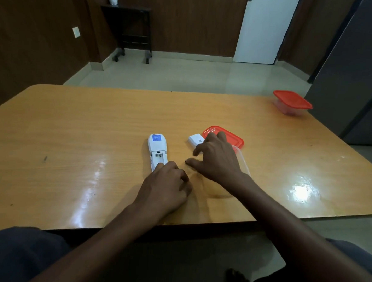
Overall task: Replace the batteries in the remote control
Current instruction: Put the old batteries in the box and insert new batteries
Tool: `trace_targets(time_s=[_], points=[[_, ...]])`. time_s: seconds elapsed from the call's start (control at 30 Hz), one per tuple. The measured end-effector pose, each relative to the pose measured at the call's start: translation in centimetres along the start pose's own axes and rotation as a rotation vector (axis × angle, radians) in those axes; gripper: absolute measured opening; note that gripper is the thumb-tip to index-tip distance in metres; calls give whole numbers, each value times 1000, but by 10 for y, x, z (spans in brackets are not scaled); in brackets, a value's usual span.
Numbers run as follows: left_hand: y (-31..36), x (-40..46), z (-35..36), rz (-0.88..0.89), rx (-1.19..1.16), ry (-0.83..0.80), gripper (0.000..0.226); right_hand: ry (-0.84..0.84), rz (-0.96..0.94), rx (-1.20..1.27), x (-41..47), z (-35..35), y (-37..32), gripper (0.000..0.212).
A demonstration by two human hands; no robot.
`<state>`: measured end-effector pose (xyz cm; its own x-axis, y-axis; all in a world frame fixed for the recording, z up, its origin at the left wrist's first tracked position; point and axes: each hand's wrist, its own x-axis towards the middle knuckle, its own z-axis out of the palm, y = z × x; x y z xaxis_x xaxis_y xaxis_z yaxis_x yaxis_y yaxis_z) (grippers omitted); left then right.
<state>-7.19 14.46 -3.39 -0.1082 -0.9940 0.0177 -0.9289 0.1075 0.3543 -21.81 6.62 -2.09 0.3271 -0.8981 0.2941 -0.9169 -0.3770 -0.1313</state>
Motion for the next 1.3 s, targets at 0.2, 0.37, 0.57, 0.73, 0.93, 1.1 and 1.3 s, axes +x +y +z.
trace_targets(time_s=[0.2, 0.37, 0.57, 0.73, 0.93, 1.1, 1.3], points=[[-2, -1, 0, 26, -4, 49, 34, -45, 262, -93, -3, -34, 43, 21], [-3, -1, 3, 33, 4, 62, 34, -299, 231, -175, -8, -38, 65, 40], [-1, 0, 2, 27, 24, 44, 36, -433, 181, -297, -3, -36, 64, 34], [-4, -3, -1, 32, 0, 39, 35, -282, 183, -229, -2, -41, 59, 38], [-18, -2, -16, -138, -385, 77, 23, -63, 245, 560, -9, -51, 24, 38], [-28, -1, -41, -373, -1220, 63, 20, -178, 63, 734, -12, -37, -14, 51], [-46, -6, -47, -439, -1333, 153, 16, -249, 23, 918, -6, -18, -45, 51]])
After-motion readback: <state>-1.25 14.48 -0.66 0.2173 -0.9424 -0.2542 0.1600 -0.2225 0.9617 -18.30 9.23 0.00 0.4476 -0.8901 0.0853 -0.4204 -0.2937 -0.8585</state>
